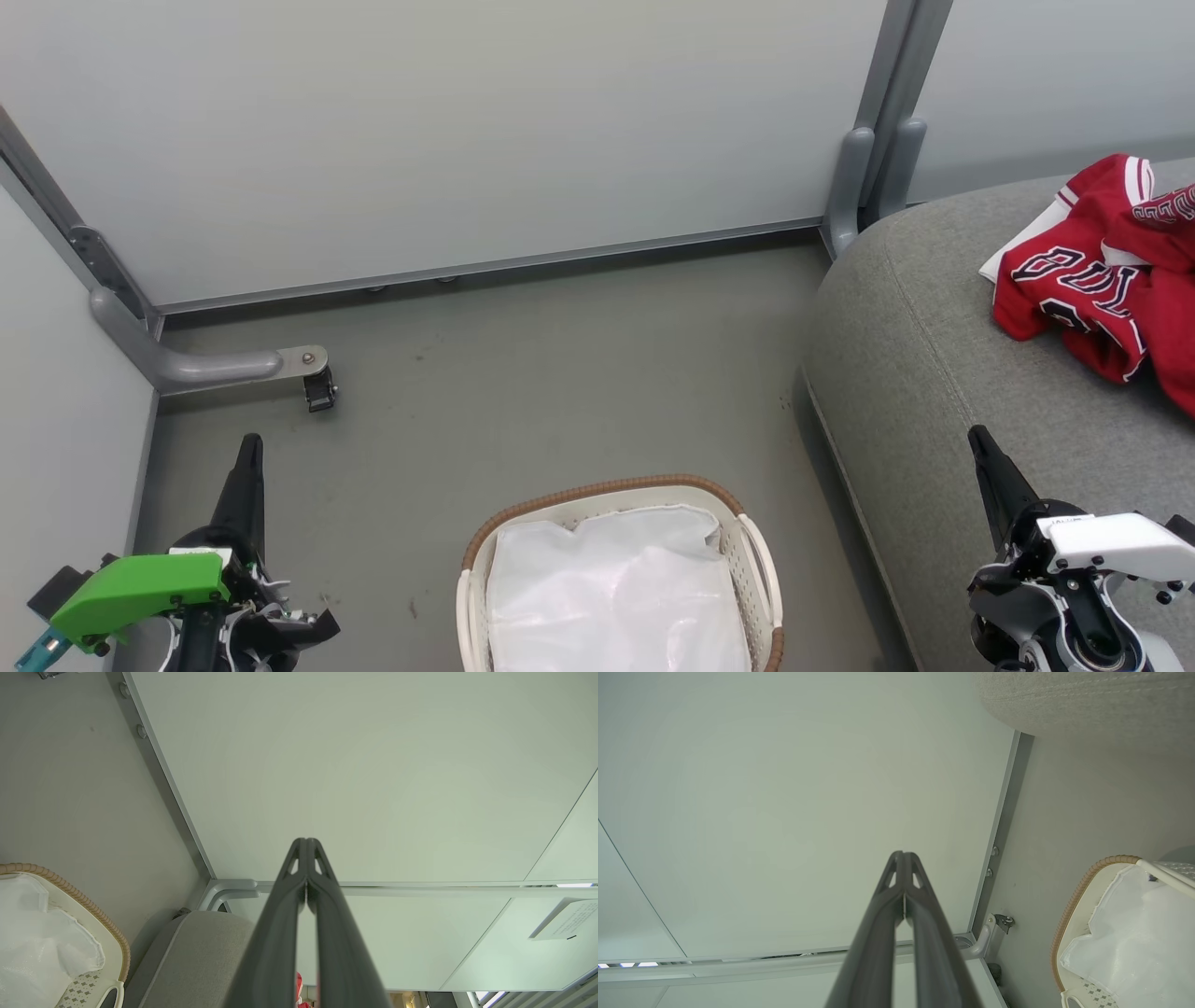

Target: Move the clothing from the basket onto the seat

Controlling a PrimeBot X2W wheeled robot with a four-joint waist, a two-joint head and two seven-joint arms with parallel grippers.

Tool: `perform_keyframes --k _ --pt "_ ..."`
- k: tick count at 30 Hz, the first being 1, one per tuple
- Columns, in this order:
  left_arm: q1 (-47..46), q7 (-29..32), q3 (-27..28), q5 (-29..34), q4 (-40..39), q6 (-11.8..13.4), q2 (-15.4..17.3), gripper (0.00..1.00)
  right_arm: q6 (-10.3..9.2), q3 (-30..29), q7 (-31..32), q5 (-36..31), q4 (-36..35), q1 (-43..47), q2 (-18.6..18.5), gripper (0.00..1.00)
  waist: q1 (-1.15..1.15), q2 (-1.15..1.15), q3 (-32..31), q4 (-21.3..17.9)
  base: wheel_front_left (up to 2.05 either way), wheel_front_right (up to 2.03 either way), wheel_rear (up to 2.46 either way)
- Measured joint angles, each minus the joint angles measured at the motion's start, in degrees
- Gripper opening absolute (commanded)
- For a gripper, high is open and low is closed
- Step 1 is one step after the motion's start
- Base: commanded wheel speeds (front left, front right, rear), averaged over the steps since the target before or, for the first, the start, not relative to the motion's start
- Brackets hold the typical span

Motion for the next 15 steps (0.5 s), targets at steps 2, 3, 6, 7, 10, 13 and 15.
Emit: perform_keyframes --k 2,3,6,7,10,13,15 --pt "0.0 0.0 0.0 0.0 0.0 0.0 0.0 0.00 0.00 0.0 0.0 0.0 0.0 0.0 0.0 0.00 0.00 0.00 0.0 0.0 0.00 0.00 0.00" --pt "0.0 0.0 0.0 0.0 0.0 0.0 0.0 0.00 0.00 0.0 0.0 0.0 0.0 0.0 0.0 0.00 0.00 0.00 0.0 0.0 0.00 0.00 0.00" --pt "0.0 0.0 0.0 0.0 0.0 0.0 0.0 0.00 0.00 0.0 0.0 0.0 0.0 0.0 0.0 0.00 0.00 0.00 0.0 0.0 0.00 0.00 0.00" --pt "0.0 0.0 0.0 0.0 0.0 0.0 0.0 0.00 0.00 0.0 0.0 0.0 0.0 0.0 0.0 0.00 0.00 0.00 0.0 0.0 0.00 0.00 0.00" --pt "0.0 0.0 0.0 0.0 0.0 0.0 0.0 0.00 0.00 0.0 0.0 0.0 0.0 0.0 0.0 0.00 0.00 0.00 0.0 0.0 0.00 0.00 0.00" --pt "0.0 0.0 0.0 0.0 0.0 0.0 0.0 0.00 0.00 0.0 0.0 0.0 0.0 0.0 0.0 0.00 0.00 0.00 0.0 0.0 0.00 0.00 0.00" --pt "0.0 0.0 0.0 0.0 0.0 0.0 0.0 0.00 0.00 0.0 0.0 0.0 0.0 0.0 0.0 0.00 0.00 0.00 0.0 0.0 0.00 0.00 0.00"
